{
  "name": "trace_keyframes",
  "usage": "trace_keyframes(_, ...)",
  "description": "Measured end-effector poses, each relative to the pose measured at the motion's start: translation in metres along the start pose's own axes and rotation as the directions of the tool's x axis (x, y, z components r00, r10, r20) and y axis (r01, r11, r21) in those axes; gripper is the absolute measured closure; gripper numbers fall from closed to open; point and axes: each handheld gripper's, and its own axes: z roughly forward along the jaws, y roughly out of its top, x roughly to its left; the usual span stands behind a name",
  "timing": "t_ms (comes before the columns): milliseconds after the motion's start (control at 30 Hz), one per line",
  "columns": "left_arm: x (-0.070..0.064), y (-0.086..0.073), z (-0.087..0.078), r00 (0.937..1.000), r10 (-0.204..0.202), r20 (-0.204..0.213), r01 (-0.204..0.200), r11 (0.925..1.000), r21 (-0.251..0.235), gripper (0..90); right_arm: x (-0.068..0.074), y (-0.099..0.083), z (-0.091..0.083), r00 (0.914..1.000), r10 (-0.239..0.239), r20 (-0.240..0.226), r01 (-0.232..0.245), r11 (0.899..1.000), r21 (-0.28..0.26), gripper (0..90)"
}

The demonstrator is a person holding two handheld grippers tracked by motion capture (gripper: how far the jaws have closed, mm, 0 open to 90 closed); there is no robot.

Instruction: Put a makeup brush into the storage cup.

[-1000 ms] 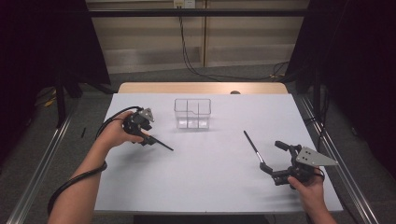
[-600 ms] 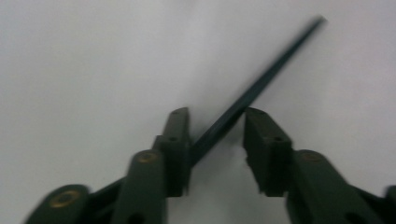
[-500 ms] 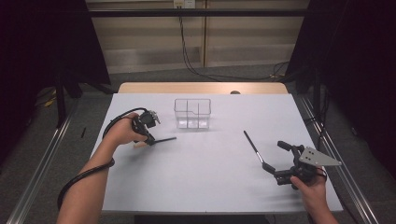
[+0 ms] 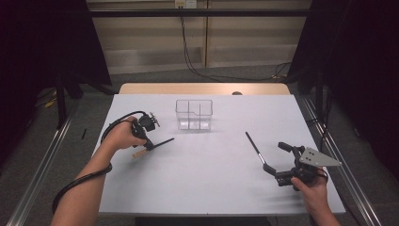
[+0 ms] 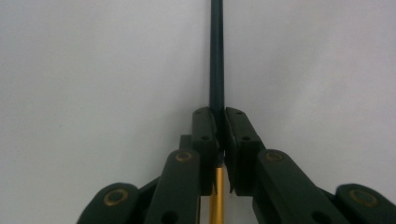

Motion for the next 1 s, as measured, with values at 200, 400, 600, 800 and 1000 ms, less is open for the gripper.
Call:
trace_keyframes(200,-0.003,0.003,-0.007,0.9997,-0.009,0.022,0.009,0.9998,-0.016,83.3,0.0,0.0,0.001,1.0,-0.003,-0.003,0.003,1.0,0.007,0.0)
trace_keyframes(400,-0.013,0.011,-0.014,0.9992,-0.002,0.04,0.004,0.998,-0.063,83.4,-0.001,0.003,0.003,0.9992,0.021,-0.032,-0.02,0.999,0.037,0.0)
trace_keyframes(600,-0.028,0.025,-0.017,0.9975,0.051,0.049,-0.047,0.9958,-0.079,83.4,0.003,0.012,0.011,0.9986,-0.01,-0.053,0.014,0.996,0.087,0.0)
trace_keyframes(800,-0.044,0.041,-0.017,0.9935,0.099,0.057,-0.092,0.9903,-0.103,83.4,0.007,0.017,0.026,0.9953,0.022,-0.094,-0.005,0.984,0.178,0.0)
trace_keyframes(1000,-0.059,0.057,-0.014,0.9867,0.152,0.058,-0.146,0.9843,-0.099,83.3,0.008,0.019,0.041,0.9943,0.05,-0.095,-0.022,0.96,0.279,0.0)
